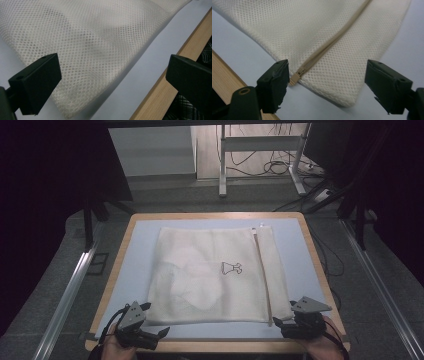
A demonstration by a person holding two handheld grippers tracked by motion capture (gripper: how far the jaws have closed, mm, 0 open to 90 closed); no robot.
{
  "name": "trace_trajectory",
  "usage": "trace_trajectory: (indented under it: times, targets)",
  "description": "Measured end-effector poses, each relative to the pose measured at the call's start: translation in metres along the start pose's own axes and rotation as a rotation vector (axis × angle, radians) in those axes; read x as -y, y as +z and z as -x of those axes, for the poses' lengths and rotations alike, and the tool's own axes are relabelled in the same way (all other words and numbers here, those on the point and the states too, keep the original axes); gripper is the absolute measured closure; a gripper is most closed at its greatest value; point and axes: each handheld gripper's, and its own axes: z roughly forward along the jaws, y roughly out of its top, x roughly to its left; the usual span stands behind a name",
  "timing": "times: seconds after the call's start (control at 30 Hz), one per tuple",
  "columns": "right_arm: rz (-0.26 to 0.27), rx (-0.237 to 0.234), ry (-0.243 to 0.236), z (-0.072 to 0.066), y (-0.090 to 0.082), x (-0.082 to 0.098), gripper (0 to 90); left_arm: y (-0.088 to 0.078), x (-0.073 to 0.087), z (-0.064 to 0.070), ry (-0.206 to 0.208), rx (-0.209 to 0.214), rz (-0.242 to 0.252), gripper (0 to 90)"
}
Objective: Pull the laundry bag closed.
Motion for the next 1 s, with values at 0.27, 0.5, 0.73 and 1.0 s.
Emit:
trace_trajectory:
  times: [0.27,0.5,0.73,1.0]
  targets:
    - [-0.036,-0.03,-0.084,-0.01,0.012,-0.003,26.7,0.002,0.0,0.001,0.008,0.003,-0.013,0.0]
    - [-0.068,-0.036,-0.158,-0.015,0.023,-0.004,26.7,0.004,-0.001,0.002,0.014,0.004,-0.022,0.0]
    - [-0.128,-0.033,-0.233,-0.021,0.033,-0.005,28.7,0.006,-0.002,0.003,0.024,0.007,-0.032,0.0]
    - [-0.153,-0.009,-0.292,-0.022,0.026,-0.004,46.4,0.006,-0.001,0.002,0.019,0.007,-0.032,0.0]
